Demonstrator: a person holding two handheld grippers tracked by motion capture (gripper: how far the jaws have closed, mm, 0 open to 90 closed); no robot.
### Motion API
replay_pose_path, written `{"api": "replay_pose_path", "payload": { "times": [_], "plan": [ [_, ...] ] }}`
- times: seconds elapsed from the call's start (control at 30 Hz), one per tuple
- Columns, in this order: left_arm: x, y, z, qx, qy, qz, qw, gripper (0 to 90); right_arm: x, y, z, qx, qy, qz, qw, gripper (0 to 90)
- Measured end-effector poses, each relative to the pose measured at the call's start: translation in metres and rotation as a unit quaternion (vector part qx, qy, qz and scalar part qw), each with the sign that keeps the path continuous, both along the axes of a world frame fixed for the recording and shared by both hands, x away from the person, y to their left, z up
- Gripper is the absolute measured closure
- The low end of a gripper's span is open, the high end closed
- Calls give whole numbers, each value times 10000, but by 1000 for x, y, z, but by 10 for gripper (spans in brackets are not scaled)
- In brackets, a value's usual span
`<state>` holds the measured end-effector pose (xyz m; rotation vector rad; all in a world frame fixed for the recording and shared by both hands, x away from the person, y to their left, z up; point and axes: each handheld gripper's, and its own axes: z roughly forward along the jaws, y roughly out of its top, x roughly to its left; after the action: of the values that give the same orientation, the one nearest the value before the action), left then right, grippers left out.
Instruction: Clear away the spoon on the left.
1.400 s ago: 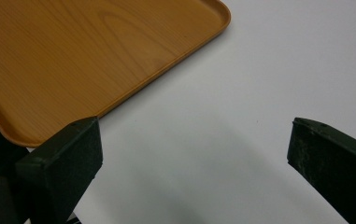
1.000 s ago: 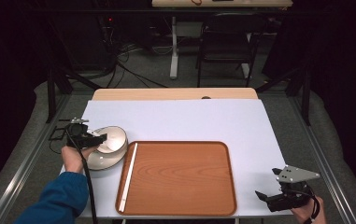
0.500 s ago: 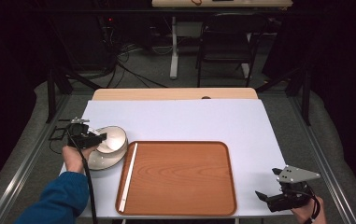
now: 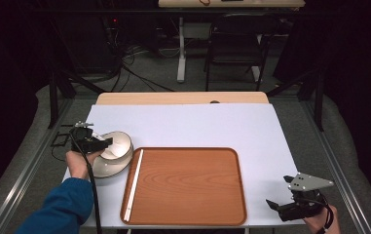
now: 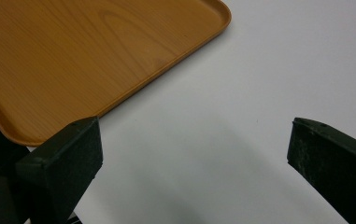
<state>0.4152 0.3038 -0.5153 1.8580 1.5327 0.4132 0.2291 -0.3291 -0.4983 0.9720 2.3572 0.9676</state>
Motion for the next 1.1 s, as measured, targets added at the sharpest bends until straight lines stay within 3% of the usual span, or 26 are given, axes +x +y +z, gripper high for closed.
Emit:
{"api": "replay_pose_path", "payload": {
  "times": [0.17,0.27,0.57,0.67,0.9,1.1],
  "plan": [
    [0,-1,1,19,-80,89,9999,457,0,0,0,3,0,-3,10000,28],
    [-2,1,0,-139,-98,140,9998,519,0,0,0,-1,-2,-1,10000,28],
    [-8,3,2,-268,-272,117,9992,596,0,0,0,-10,-9,-1,10000,29],
    [-10,3,3,-223,-290,75,9993,604,0,0,0,-11,-7,-6,10000,29],
    [-18,1,8,-107,-553,3,9984,625,0,0,0,-12,-8,-6,10000,29],
    [-21,3,8,-122,-633,-13,9979,634,0,0,0,-14,-9,-5,10000,28]
  ]
}}
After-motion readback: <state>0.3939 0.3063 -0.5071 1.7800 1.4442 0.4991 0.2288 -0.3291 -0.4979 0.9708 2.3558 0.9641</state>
